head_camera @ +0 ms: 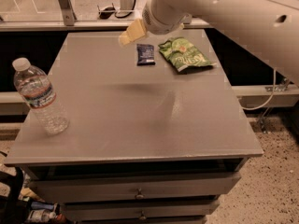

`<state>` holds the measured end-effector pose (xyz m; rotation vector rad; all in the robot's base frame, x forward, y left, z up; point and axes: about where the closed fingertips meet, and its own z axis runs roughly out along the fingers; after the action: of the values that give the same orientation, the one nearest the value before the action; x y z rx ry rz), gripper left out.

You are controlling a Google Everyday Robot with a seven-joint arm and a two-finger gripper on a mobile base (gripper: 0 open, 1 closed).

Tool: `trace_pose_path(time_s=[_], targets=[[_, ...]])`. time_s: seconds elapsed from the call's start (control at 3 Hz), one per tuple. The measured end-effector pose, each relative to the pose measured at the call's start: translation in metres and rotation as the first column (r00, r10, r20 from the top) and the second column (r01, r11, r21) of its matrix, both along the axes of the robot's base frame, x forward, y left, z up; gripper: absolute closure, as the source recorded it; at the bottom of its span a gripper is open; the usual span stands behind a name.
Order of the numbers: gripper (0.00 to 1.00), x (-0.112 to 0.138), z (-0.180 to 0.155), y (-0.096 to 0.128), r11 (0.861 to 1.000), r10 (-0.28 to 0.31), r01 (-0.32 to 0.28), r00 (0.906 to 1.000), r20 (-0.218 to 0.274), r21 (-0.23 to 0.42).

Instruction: Move rxbar blueberry near water bottle

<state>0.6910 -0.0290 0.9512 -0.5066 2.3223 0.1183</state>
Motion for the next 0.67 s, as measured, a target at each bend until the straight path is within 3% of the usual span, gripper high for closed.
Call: trace_pose_path(time_s=[0.33, 0.67], targets=[[0.0, 0.026, -0.016, 0.037, 1.0, -0.008, 0.009, 0.9992, -0.039, 0.003], [0.0, 0.053, -0.04, 0.057, 1.0, -0.02, 0.022, 0.9952, -0.095, 0.019]])
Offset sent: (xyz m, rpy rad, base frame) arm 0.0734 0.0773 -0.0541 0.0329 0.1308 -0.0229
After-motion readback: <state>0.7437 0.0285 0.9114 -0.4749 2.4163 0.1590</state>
